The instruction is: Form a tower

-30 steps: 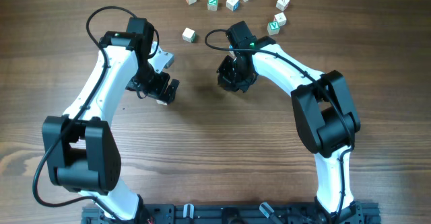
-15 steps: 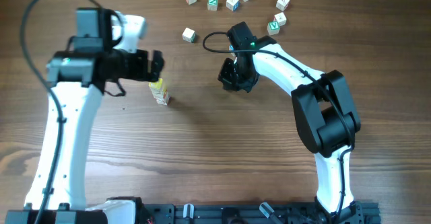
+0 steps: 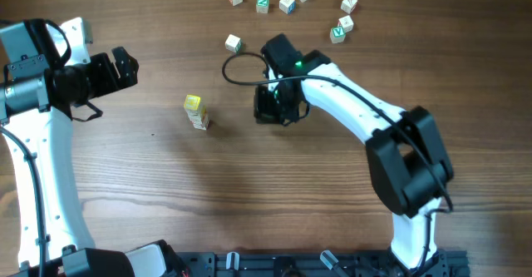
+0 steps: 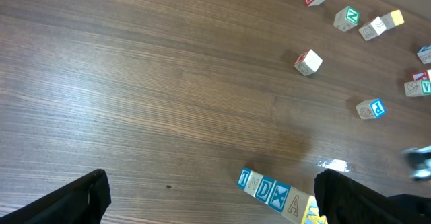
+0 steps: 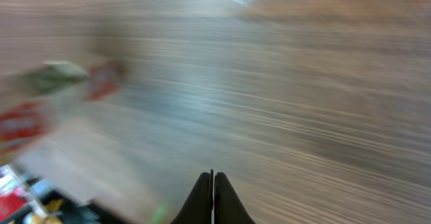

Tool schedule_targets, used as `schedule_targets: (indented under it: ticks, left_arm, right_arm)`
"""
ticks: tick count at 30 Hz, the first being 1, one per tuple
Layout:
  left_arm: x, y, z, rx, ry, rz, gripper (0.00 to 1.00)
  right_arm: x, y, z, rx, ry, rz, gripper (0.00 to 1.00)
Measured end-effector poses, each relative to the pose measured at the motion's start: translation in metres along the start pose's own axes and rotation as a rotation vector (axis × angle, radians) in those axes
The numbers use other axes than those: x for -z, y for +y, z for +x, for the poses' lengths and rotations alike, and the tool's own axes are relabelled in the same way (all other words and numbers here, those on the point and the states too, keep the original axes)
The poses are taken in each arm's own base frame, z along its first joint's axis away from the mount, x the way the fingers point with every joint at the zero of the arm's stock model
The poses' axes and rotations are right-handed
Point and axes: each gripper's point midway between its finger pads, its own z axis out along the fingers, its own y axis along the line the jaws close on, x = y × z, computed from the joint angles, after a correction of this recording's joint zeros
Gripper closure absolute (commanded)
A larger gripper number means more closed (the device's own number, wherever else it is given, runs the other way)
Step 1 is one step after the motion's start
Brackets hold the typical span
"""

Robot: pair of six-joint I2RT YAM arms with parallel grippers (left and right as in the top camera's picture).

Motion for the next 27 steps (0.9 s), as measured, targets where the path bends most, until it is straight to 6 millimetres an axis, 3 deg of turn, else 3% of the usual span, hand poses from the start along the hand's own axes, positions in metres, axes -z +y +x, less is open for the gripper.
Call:
schedule_targets:
  ticks: [2,7,10,12,14,16,18,23,27]
  left_arm:
    - [0.0,0.0,0.0,0.0,0.0,0.0,0.0]
    - [0.0,0.0,0.0,0.0,0.001,0.0,0.0]
    - [0.0,0.0,0.0,0.0,0.0,0.0,0.0]
    - [0.0,0.0,0.0,0.0,0.001,0.0,0.0]
    - [0.0,0.0,0.0,0.0,0.0,0.0,0.0]
    - [0.0,0.0,0.0,0.0,0.001,0.0,0.0]
    - [0.0,0.0,0.0,0.0,0.001,0.0,0.0]
    - [0.0,0.0,0.0,0.0,0.001,0.0,0.0]
    - [0.0,0.0,0.0,0.0,0.001,0.0,0.0]
  right_arm:
    - [0.006,0.02,0.003,0.029,0.006,-0.077,0.96]
    - [-0.01,0.054,0.033,0.068,0.06,-0.117,0.96]
    - [-0.027,0.058,0.034,0.045,0.013,-0.108,0.96]
    - [-0.049,0.05,0.044,-0.031,0.015,-0.121,0.96]
    - [-0.065,0.052,0.049,-0.099,0.027,-0.217,0.96]
    - [-0.061,0.078,0.042,-0.1,0.013,-0.373,0.96]
    - [-0.059,0.091,0.046,-0.178,0.044,-0.423,0.96]
    - [-0.065,0.1,0.059,-0.355,0.098,-0.411,0.96]
    - [-0.068,0.096,0.053,-0.37,0.052,-0.389,0.96]
